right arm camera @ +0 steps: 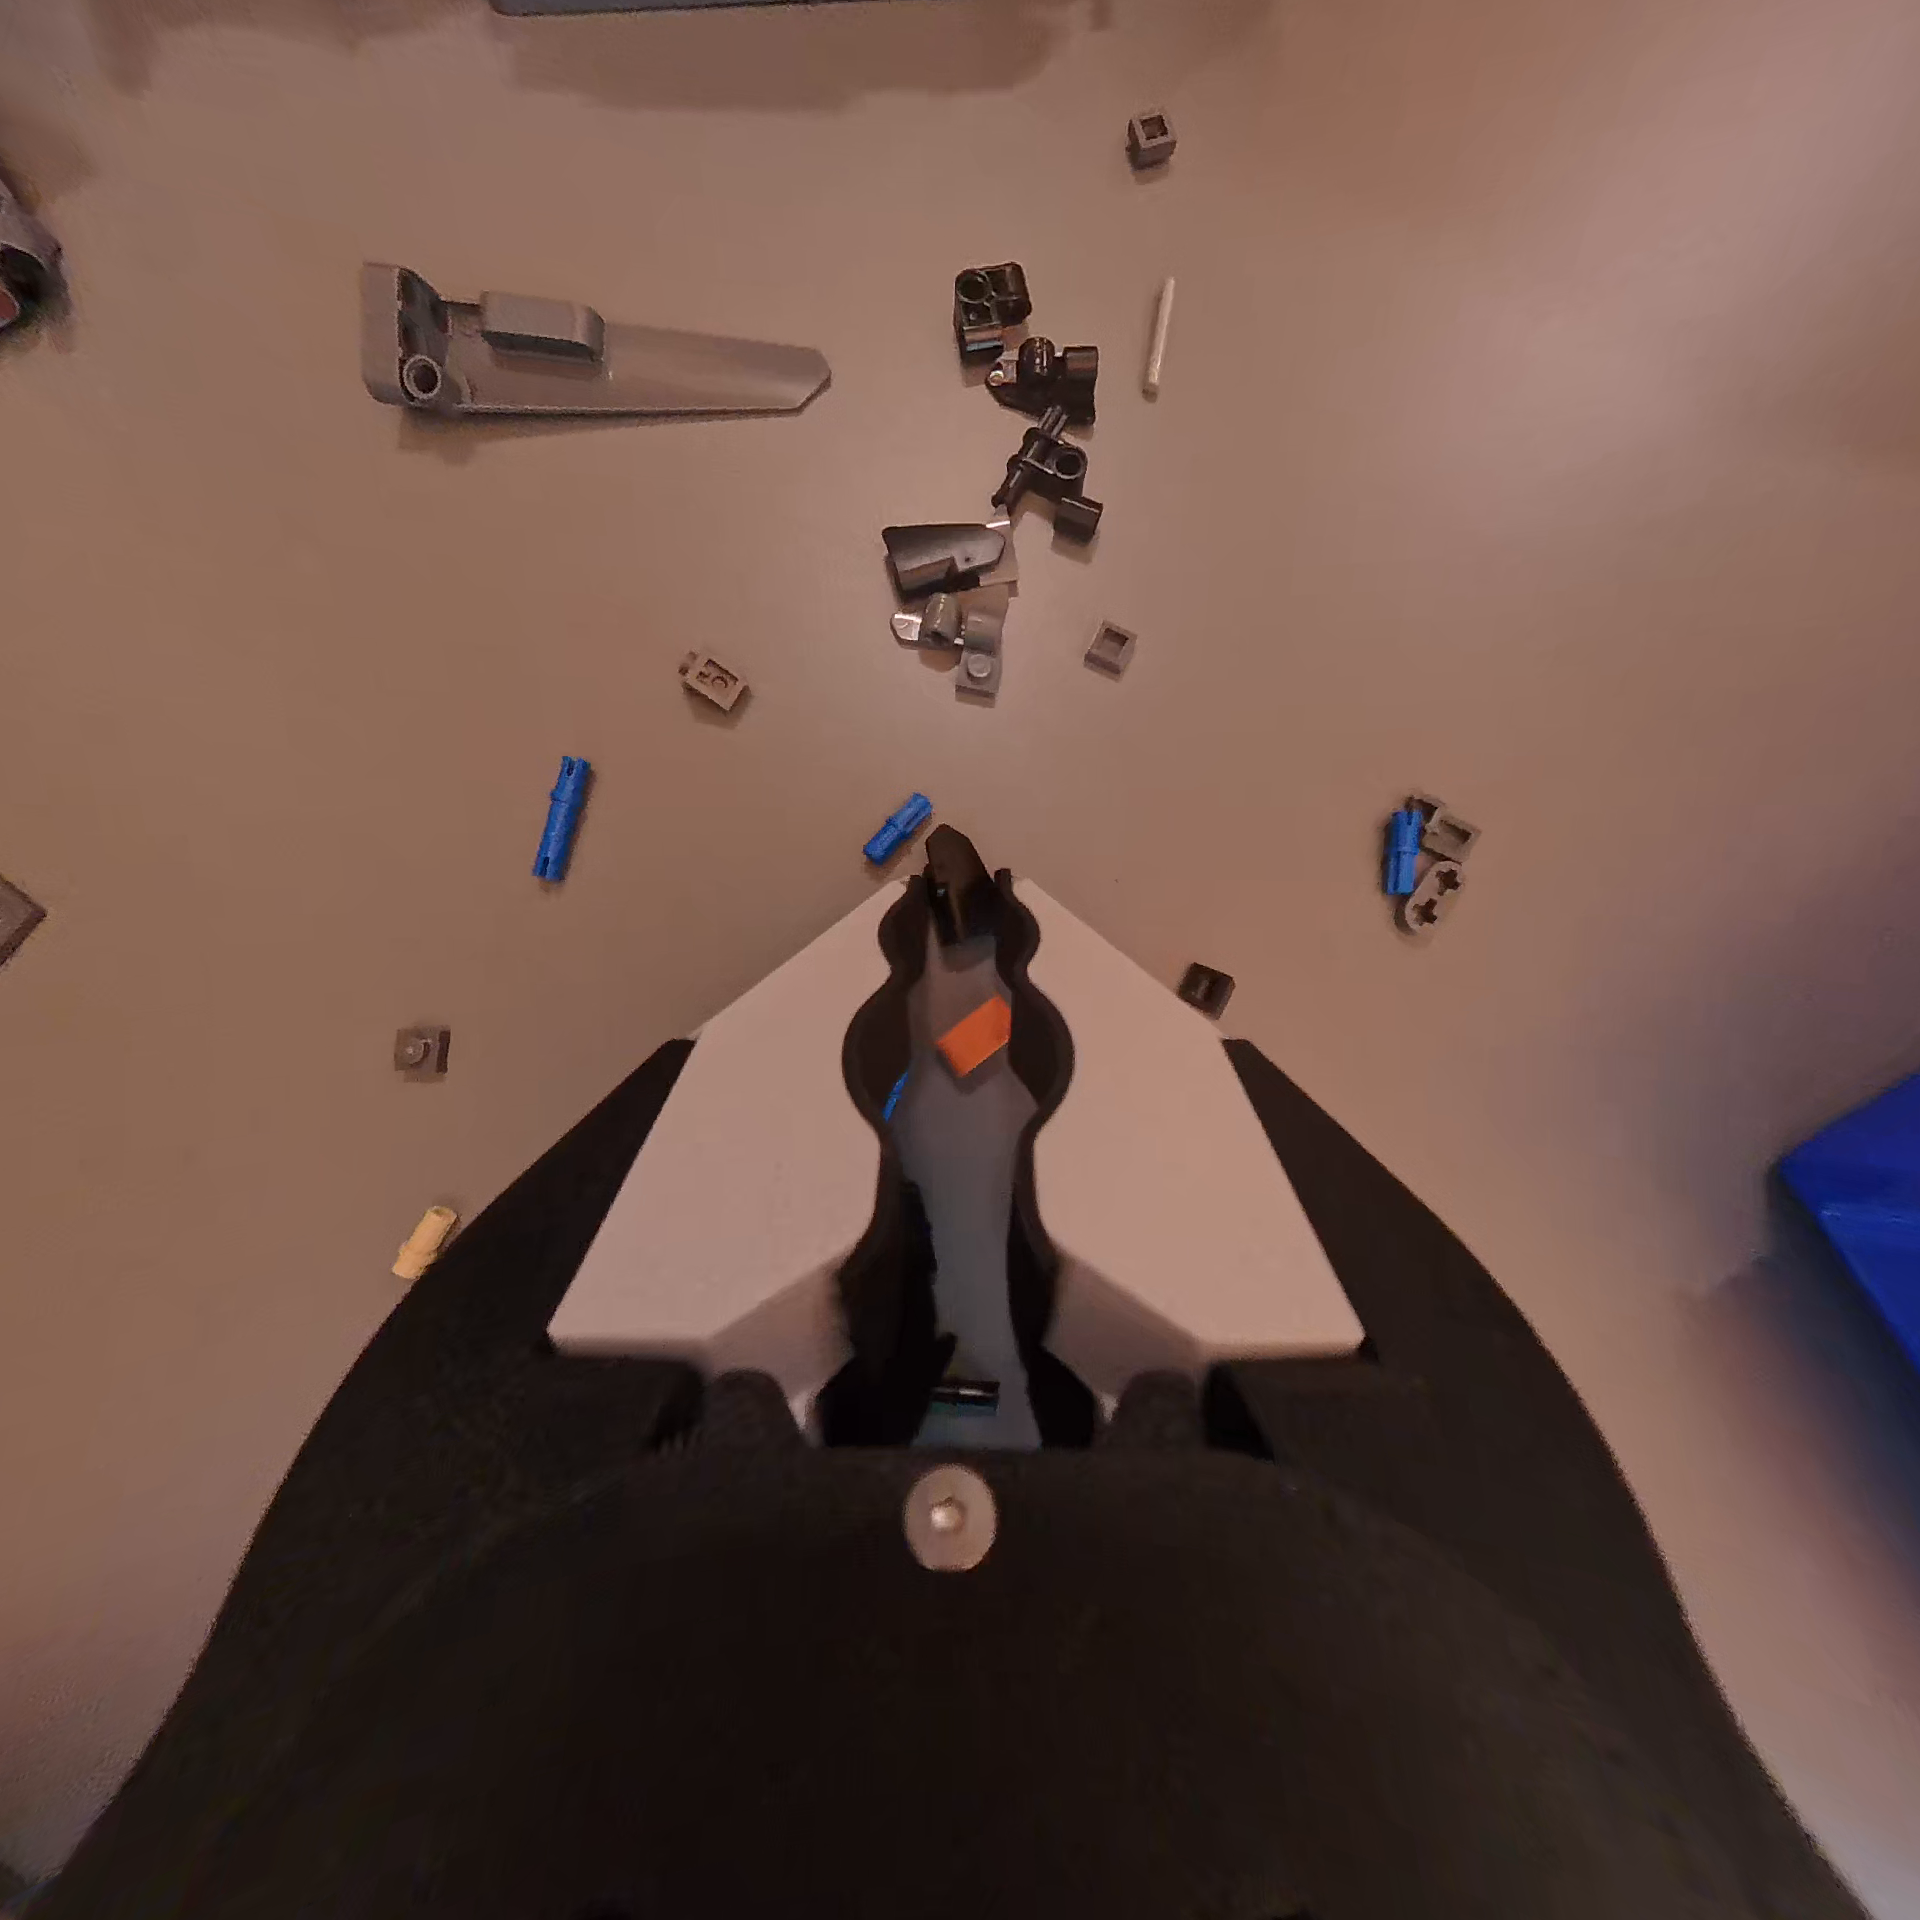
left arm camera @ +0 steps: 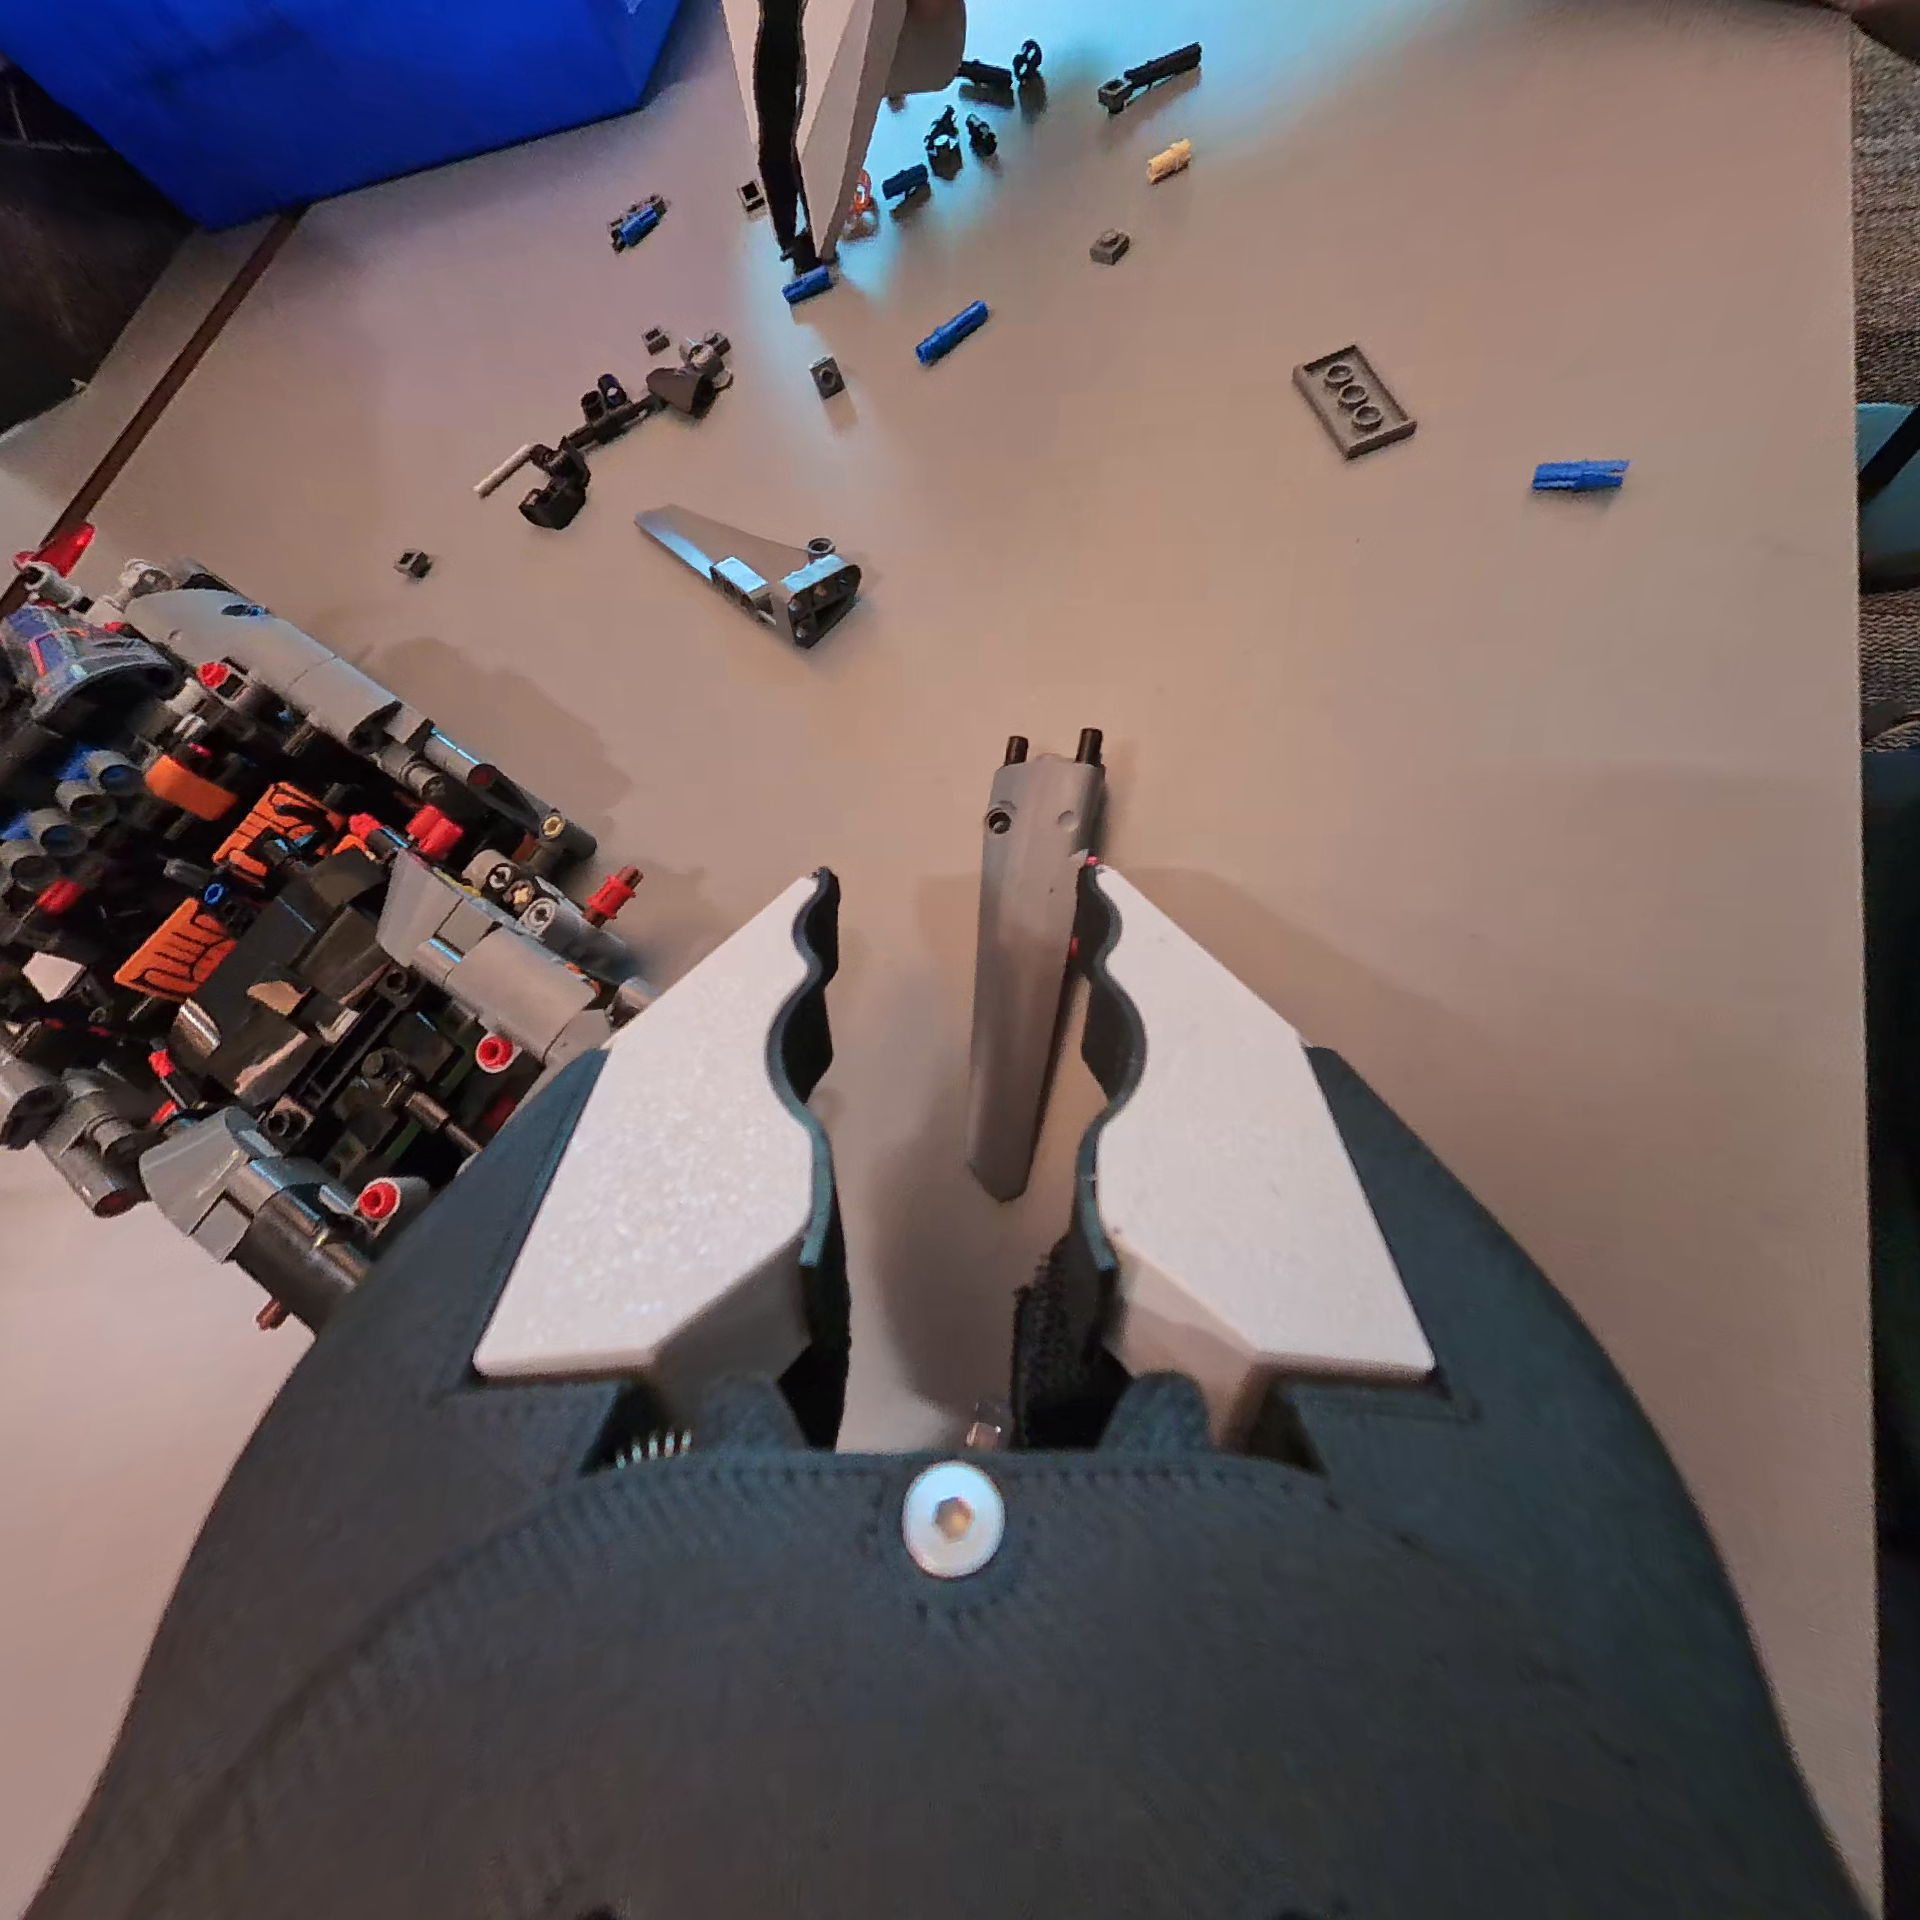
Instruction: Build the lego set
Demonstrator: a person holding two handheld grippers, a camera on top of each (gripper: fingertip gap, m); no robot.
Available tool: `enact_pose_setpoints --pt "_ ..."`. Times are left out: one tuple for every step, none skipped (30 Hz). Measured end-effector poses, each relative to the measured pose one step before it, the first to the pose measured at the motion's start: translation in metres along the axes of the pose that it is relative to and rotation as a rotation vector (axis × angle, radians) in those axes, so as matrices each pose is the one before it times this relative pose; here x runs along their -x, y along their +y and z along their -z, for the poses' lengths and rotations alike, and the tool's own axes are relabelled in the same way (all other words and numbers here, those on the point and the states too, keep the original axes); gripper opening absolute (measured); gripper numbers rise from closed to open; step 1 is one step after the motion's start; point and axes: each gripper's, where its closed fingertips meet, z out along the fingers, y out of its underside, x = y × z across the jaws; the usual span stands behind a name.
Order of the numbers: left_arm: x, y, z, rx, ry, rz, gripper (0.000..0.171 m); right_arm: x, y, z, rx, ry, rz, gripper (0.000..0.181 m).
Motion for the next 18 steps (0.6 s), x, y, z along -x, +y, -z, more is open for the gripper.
enact_pose_setpoints --pt "0.00028 -0.00008 0.00006 0.00002 -0.0015 -0.0007 0.044 -0.00076 -0.00007 0.00074 -0.0002 0.0069 0.003 0.01" --pt "0.00015 -0.00034 0.00008 -0.0017 -0.0004 -0.0009 0.044 -0.00053 -0.00098 0.00131 -0.0068 0.0028 -0.0015 0.01" --pt "-0.00017 -0.00015 -0.0002 -0.00063 0.0017 0.0012 0.044 0.00052 -0.00183 0.00154 -0.0124 -0.0039 -0.0032 0.01" --pt "0.00002 0.00028 -0.00024 0.00148 0.0011 0.0008 0.044 0.00029 -0.00156 0.00149 -0.0115 -0.0019 0.0001 0.01" --pt "0.00025 0.00047 -0.00028 0.00291 -0.0007 -0.0003 0.044 0.00018 -0.00118 0.00152 -0.0079 0.0007 0.0014 0.01" --pt "0.00013 0.00022 -0.00014 0.00085 -0.0007 -0.0007 0.044 0.00003 -0.00148 0.00143 -0.0085 0.0012 0.001 0.01" --pt "0.00006 0.00012 -0.00012 -0.00016 0.0011 0.001 0.043 0.00047 -0.0017 0.00149 -0.0104 -0.0012 0.0009 0.01" --pt "0.00018 0.00016 -0.00022 0.00062 0.0007 0.0022 0.043 0.00103 -0.00223 0.00154 -0.0121 -0.0036 0.002 0.01" --pt "0.00027 0.00037 -0.00015 0.00121 0.0001 0.0012 0.043 0.00103 -0.00256 0.00142 -0.0126 -0.0022 0.0041 0.01" --pt "0.00026 0.00007 -0.00024 0.00056 -0.0002 0.0002 0.043 0.00149 -0.00295 0.00154 -0.0135 -0.0039 0.0041 0.01" --pt "0.00032 0.0 -0.00025 0.00065 -0.0002 0.0013 0.043 0.00191 -0.00345 0.00148 -0.0154 -0.0072 0.0041 0.01" --pt "0.00023 -0.00002 -0.0004 0.00065 0.0001 0.0009 0.043 0.00253 -0.00359 0.00111 -0.0159 -0.0096 0.0049 0.01" --pt "0.00023 -0.00016 -0.00036 0.00047 -0.0001 0.0003 0.043 0.00296 -0.00367 0.00048 -0.0145 -0.0115 0.0066 0.01" --pt "0.00022 0.00001 -0.00028 0.00168 -0.0001 0.0004 0.043 0.00397 -0.00436 -0.00001 -0.0141 -0.015 0.0081 0.01" --pt "0.00033 0.00001 -0.00003 0.00098 -0.0026 -0.0019 0.043 0.00532 -0.00566 -0.00034 -0.0138 -0.0166 0.0127 0.01" --pt "0.00037 -0.00002 0.00026 -0.00046 -0.0029 -0.0017 0.043 0.0063 -0.00651 -0.00061 -0.0108 -0.0145 0.0202 0.01" --pt "0.00021 0.00004 0.0002 -0.00068 -0.0006 0.0016 0.043 0.00695 -0.00644 -0.00112 -0.0046 -0.0129 0.0197 0.01" --pt "0.00028 0.00026 0.00026 -0.00031 -0.0009 0.0019 0.043 0.0071 -0.00549 -0.00177 0.0046 -0.011 0.0156 0.01"
